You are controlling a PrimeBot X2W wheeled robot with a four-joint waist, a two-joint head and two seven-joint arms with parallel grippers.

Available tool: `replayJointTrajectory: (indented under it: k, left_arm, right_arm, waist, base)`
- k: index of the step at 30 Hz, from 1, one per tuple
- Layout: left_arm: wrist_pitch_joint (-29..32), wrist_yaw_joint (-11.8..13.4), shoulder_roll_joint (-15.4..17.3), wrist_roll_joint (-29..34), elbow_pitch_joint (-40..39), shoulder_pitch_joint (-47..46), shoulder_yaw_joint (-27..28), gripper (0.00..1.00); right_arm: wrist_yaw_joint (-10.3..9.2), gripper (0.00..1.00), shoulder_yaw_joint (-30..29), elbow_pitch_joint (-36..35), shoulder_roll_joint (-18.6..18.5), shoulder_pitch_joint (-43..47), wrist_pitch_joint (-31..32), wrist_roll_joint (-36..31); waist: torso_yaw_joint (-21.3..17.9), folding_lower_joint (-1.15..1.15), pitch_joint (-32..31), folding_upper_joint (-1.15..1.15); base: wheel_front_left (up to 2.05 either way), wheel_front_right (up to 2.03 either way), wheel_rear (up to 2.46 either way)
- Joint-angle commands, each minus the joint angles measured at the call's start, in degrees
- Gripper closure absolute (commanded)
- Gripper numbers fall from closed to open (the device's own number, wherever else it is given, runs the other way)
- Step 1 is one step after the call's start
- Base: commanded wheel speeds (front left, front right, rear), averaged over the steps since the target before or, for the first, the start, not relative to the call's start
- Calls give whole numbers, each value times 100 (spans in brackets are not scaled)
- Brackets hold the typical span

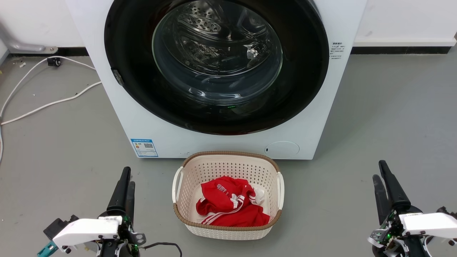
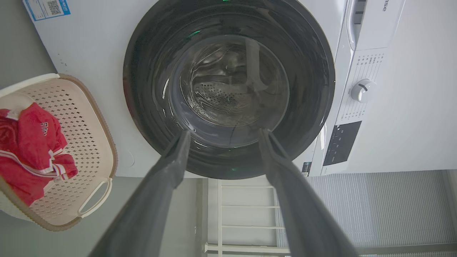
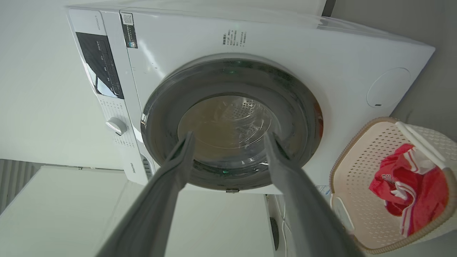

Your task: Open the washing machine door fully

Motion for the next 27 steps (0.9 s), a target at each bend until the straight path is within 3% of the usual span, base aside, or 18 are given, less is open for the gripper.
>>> replayJointTrajectory:
  k: [1,27]
  left_arm:
    - [-46,-7,22,114,-152,-99,-28,0]
    - [-615,14,15,3249,-783,63,-87,0]
  right_arm:
    - [0,0,23,-162,-12,-54,-45,-151]
    - [1,0,300,-703,2,170,-619,-3835]
  waist:
    - [0,0,-1,0]
    - [-46,0,-42,0]
  base:
    - [0,0,0]
    - [0,0,0]
